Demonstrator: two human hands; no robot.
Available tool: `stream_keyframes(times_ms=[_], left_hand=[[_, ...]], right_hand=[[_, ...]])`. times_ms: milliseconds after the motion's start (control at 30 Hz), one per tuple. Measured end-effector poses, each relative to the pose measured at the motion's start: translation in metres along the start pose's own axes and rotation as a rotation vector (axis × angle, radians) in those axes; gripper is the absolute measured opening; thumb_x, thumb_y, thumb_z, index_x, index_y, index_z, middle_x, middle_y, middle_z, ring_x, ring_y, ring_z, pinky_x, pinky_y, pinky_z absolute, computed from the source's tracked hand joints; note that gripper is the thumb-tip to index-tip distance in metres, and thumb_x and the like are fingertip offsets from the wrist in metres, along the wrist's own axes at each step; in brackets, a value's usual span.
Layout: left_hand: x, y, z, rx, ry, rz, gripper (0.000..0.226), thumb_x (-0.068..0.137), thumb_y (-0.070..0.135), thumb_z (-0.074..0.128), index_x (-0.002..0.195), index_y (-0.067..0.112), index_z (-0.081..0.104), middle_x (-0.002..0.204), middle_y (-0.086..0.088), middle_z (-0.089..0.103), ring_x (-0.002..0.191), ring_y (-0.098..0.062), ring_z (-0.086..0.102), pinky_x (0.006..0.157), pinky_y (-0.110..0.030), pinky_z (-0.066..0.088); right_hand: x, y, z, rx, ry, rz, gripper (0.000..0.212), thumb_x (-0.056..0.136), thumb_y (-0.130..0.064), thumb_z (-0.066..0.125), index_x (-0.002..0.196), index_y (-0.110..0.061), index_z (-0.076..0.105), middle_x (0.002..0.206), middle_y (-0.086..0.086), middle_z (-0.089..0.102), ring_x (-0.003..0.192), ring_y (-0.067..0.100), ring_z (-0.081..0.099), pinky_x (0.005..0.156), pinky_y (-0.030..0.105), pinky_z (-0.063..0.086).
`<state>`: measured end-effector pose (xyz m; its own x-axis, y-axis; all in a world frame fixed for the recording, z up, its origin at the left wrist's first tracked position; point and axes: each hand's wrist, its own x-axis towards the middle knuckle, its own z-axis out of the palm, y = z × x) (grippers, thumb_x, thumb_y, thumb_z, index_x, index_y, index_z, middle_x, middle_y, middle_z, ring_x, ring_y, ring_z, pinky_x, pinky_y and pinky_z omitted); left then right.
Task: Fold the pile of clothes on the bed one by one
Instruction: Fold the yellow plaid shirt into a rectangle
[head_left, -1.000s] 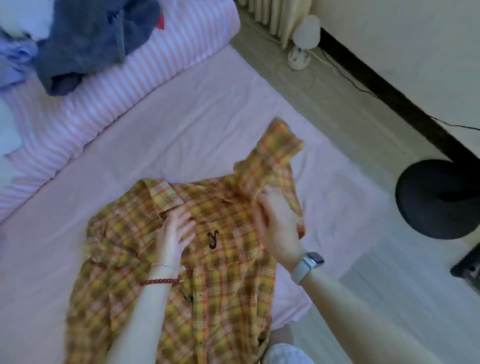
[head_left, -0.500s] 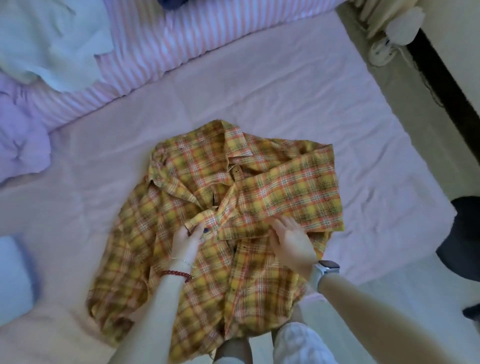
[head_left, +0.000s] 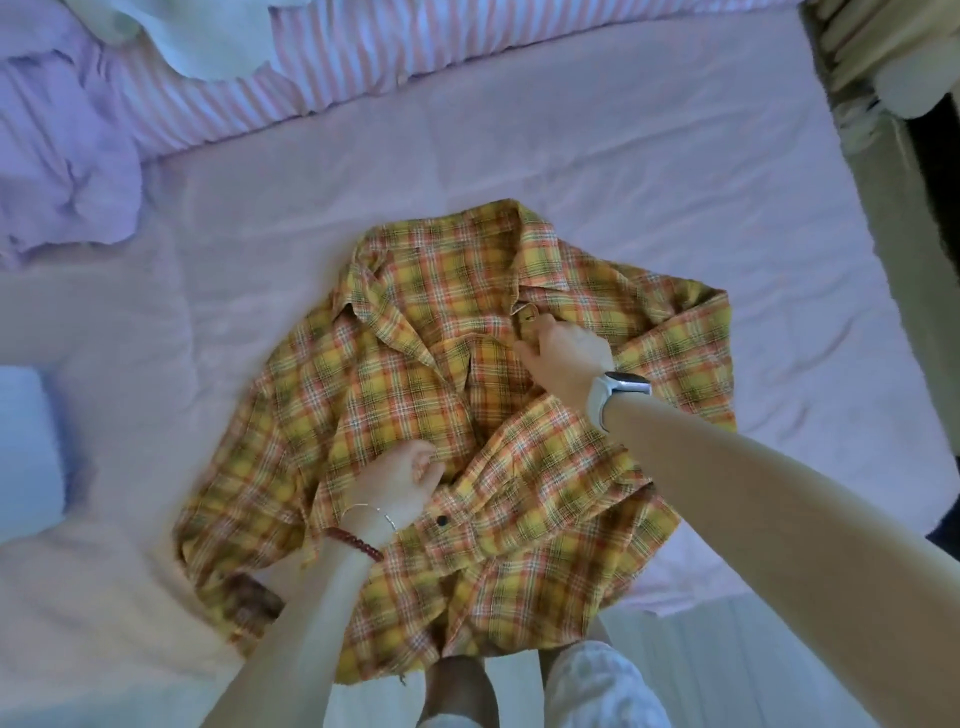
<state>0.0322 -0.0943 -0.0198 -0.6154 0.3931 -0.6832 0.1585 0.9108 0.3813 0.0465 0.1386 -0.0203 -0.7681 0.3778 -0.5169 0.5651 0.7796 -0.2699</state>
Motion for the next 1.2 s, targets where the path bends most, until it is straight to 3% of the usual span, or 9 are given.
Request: stream_keyframes(times_ms=[200, 300, 400, 533, 700, 900, 1000, 1067, 1200], left_hand=[[0.000, 0.024, 0.044, -0.131, -0.044, -0.034, 0.040, 0.099, 0.033, 0.036, 0.134, 0.014, 0.043, 0.118, -0.010, 0.059, 0.101, -0.026, 0.058, 0.077, -0.028, 0.047], [-0.008, 0.026, 0.054, -0.176, 0.003, -0.025, 0.025, 0.100, 0.032, 0.035, 0.087, 0.020, 0.053, 0.065, 0.003, 0.047, 0.058, -0.019, 0.045, 0.047, -0.019, 0.028], [-0.018, 0.023, 0.057, -0.258, 0.024, -0.016, 0.042, 0.099, 0.033, 0.036, 0.063, 0.011, 0.043, 0.059, 0.002, 0.036, 0.050, -0.013, 0.034, 0.046, -0.019, 0.026], [-0.021, 0.017, 0.059, -0.272, 0.035, -0.006, 0.031, 0.098, 0.029, 0.041, 0.081, 0.011, 0.060, 0.067, -0.001, 0.053, 0.050, -0.007, 0.040, 0.046, -0.015, 0.031], [-0.018, 0.026, 0.057, -0.263, -0.048, -0.087, 0.040, 0.093, 0.038, 0.051, 0.126, 0.015, 0.053, 0.097, -0.004, 0.067, 0.064, -0.015, 0.060, 0.053, -0.016, 0.044], [-0.019, 0.014, 0.066, -0.280, 0.049, -0.241, 0.032, 0.094, 0.015, 0.042, 0.062, 0.012, 0.037, 0.057, -0.001, 0.035, 0.047, -0.014, 0.028, 0.045, -0.023, 0.021], [-0.023, 0.007, 0.063, -0.301, 0.047, -0.240, 0.023, 0.095, 0.012, 0.040, 0.081, 0.012, 0.058, 0.075, -0.006, 0.054, 0.051, -0.014, 0.040, 0.044, -0.022, 0.030], [-0.026, 0.002, 0.060, -0.409, 0.039, -0.211, 0.024, 0.096, 0.009, 0.041, 0.105, 0.006, 0.063, 0.080, -0.007, 0.060, 0.053, -0.017, 0.050, 0.046, -0.022, 0.039], [-0.030, -0.010, 0.052, -0.766, 0.005, -0.265, 0.020, 0.096, 0.006, 0.044, 0.098, 0.001, 0.063, 0.074, -0.003, 0.057, 0.064, -0.022, 0.052, 0.060, -0.027, 0.043]], right_hand=[[0.038, -0.015, 0.009, -0.012, 0.188, 0.054, 0.057, 0.090, -0.054, 0.046, 0.122, -0.009, 0.034, 0.094, 0.005, 0.062, 0.069, 0.027, 0.058, 0.052, 0.029, 0.037], [0.050, -0.016, 0.005, -0.046, 0.147, 0.137, 0.048, 0.094, -0.043, 0.044, 0.124, -0.006, 0.035, 0.097, 0.010, 0.065, 0.081, 0.031, 0.062, 0.057, 0.033, 0.037], [0.054, -0.013, -0.002, 0.156, 0.135, 0.169, 0.029, 0.097, -0.030, 0.039, 0.110, -0.006, 0.046, 0.089, 0.013, 0.062, 0.075, 0.032, 0.058, 0.057, 0.034, 0.038], [0.049, -0.024, -0.017, 0.727, 0.173, 0.064, 0.023, 0.096, -0.023, 0.041, 0.077, -0.011, 0.047, 0.069, 0.010, 0.063, 0.055, 0.024, 0.059, 0.051, 0.038, 0.050], [0.054, -0.058, -0.033, 1.040, 0.019, 0.047, 0.019, 0.100, -0.019, 0.041, 0.083, -0.016, 0.049, 0.071, 0.002, 0.065, 0.058, 0.011, 0.062, 0.059, 0.022, 0.052], [0.049, -0.052, -0.007, 0.654, -0.151, 0.089, 0.032, 0.100, -0.016, 0.034, 0.128, -0.012, 0.049, 0.110, 0.018, 0.064, 0.093, 0.034, 0.064, 0.081, 0.037, 0.055], [0.009, -0.045, -0.002, 0.502, 0.010, -0.160, 0.031, 0.099, -0.016, 0.036, 0.126, -0.010, 0.050, 0.099, 0.007, 0.063, 0.049, 0.011, 0.051, 0.046, 0.017, 0.046], [-0.025, -0.035, 0.010, 0.368, 0.012, -0.360, 0.029, 0.098, -0.014, 0.040, 0.122, -0.008, 0.055, 0.095, 0.004, 0.063, 0.047, 0.004, 0.048, 0.055, 0.024, 0.053], [-0.082, 0.001, 0.046, -0.014, -0.081, -0.660, 0.033, 0.091, -0.028, 0.040, 0.105, -0.014, 0.066, 0.081, -0.003, 0.065, 0.076, 0.015, 0.061, 0.093, 0.052, 0.046]])
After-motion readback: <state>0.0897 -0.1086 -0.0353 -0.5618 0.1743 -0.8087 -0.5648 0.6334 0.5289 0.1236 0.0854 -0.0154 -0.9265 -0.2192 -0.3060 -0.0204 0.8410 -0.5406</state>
